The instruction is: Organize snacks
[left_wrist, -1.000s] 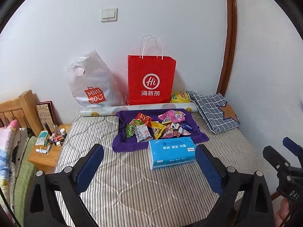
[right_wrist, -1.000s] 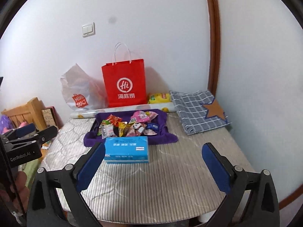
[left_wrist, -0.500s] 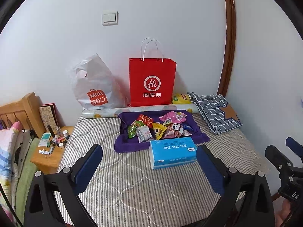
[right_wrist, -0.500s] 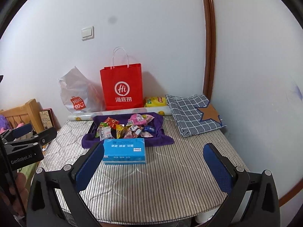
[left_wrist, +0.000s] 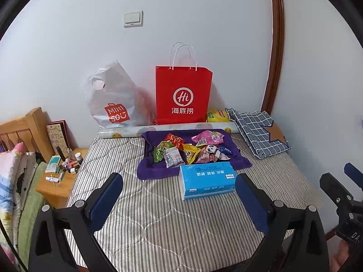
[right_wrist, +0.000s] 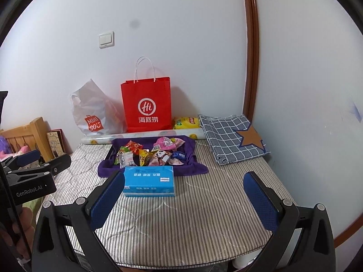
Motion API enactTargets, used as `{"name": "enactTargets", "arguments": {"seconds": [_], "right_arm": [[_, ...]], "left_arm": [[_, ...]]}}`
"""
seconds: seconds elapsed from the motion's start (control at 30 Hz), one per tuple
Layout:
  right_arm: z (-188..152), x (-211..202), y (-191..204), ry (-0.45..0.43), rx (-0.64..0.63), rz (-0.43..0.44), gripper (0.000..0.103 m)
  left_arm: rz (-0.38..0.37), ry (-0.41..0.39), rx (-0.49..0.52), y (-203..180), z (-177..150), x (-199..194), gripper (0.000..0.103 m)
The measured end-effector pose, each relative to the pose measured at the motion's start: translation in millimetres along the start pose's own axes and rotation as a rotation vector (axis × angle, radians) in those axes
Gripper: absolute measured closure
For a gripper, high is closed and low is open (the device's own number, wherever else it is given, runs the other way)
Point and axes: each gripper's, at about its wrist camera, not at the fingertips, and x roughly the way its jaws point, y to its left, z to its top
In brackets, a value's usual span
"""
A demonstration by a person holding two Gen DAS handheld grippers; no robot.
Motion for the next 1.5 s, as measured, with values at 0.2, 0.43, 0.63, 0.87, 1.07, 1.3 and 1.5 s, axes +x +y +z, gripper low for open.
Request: {"name": "enactTargets", "arguments": {"seconds": [0.2, 0.43, 0.63, 0.87, 1.07, 1.3, 1.5], "right_arm": [[-1.6, -0.8, -1.0, -0.001, 0.007, 0.003, 0.000], [-2.5, -1.0, -1.6, -0.002, 0.011, 0.003, 0.000], [-0.8, -0.6, -1.9, -0.003, 0.014, 0.000, 0.000], [0.5, -1.3, -3.4, -0.005, 0.019, -0.001, 0.000], [1.0, -1.2, -3.6, -0.004, 0.018, -0.002, 0.000], [0.8, -2.2, -3.6, -0.007, 0.020, 0.000, 0.000], [0.5, -3.8, -4.2, -0.009, 0.021, 0.000, 0.000]], "left_arm": [[0.001, 0.003, -0.008, 2.7, -0.9, 0.2, 0.003], [0.002, 0.006, -0.008, 3.3, -1.9, 0.0, 0.003], [0.003, 0.006, -0.011, 4.5, -1.2, -0.3, 0.003], [0.002, 0.009, -0.012, 5.7, -1.4, 0.0, 0.003], [0.005, 0.010, -0.009, 6.3, -1.1, -0.3, 0.003], [0.004, 0.011, -0.008, 6.6, -0.6, -0.2, 0.003], [0.007, 0.009, -0.003, 5.9, -1.1, -1.1, 0.003]]}}
